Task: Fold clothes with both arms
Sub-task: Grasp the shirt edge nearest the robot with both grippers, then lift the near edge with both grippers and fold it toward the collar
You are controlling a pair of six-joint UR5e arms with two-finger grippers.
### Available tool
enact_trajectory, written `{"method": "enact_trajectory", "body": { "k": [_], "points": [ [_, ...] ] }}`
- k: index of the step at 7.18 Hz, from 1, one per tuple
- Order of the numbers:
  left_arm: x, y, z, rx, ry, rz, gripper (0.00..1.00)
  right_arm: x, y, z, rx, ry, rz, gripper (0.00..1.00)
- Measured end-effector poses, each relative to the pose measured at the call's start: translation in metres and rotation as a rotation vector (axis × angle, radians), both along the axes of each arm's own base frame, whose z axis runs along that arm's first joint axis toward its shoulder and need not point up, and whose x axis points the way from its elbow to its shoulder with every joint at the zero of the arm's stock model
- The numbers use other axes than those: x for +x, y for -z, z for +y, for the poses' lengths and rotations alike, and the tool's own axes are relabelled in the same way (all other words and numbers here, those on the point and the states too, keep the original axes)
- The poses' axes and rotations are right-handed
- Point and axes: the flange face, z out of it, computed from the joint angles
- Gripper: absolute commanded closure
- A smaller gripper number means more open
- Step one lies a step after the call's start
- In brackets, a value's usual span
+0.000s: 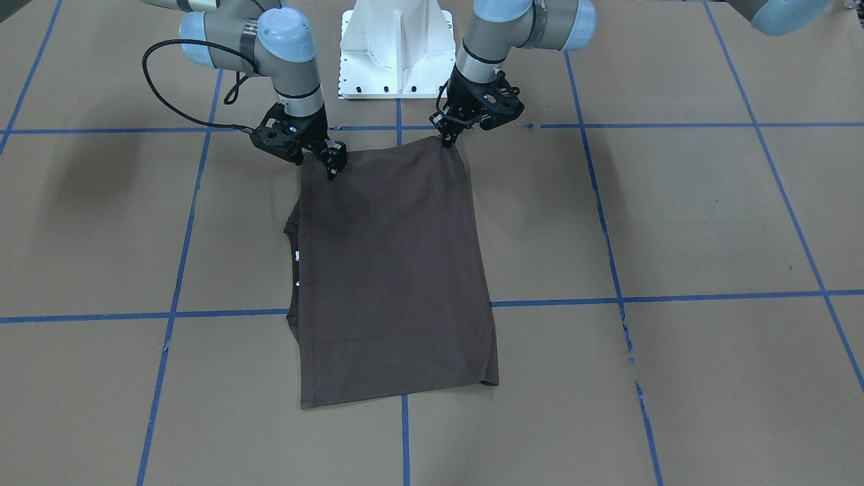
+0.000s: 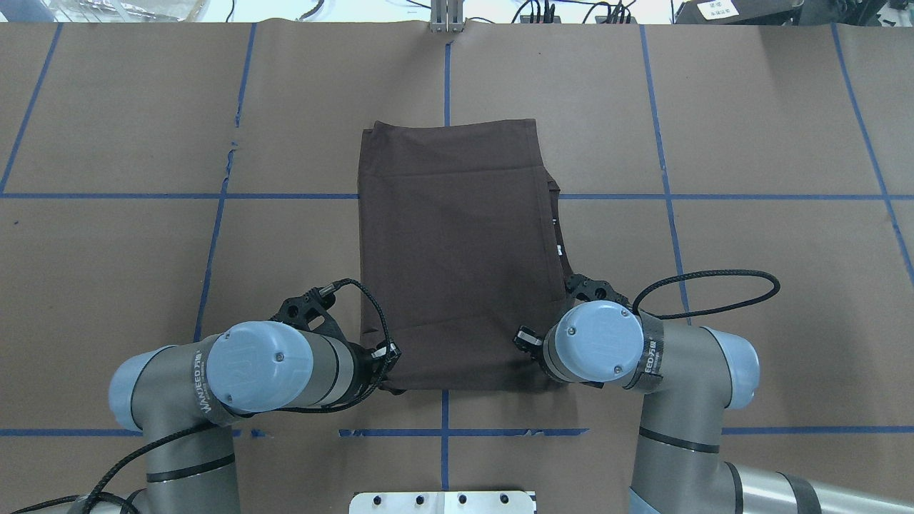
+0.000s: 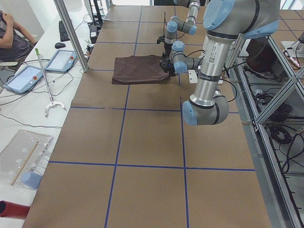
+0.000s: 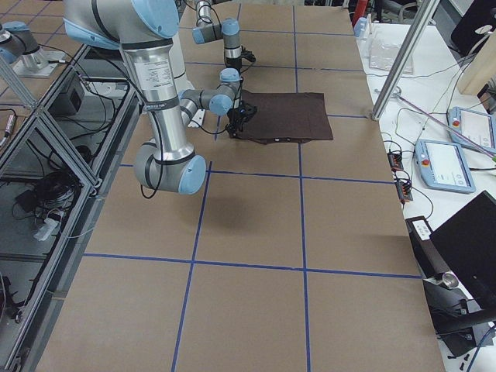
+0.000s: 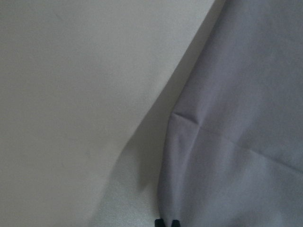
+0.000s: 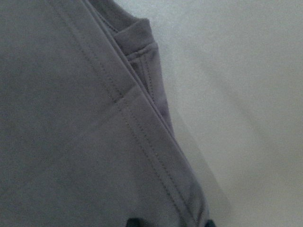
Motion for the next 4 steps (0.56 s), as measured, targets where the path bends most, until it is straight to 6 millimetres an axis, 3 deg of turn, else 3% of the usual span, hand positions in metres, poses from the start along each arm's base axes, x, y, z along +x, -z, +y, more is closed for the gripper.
{"method": "enact_trajectory", "body": {
  "k": [4],
  "points": [
    [0.0000,0.0008,0.0000,0.000,0.000,0.001,1.00,0.0046,0.0089,-0.0047,-0.006,-0.001,-0.019,1.00]
  ]
}}
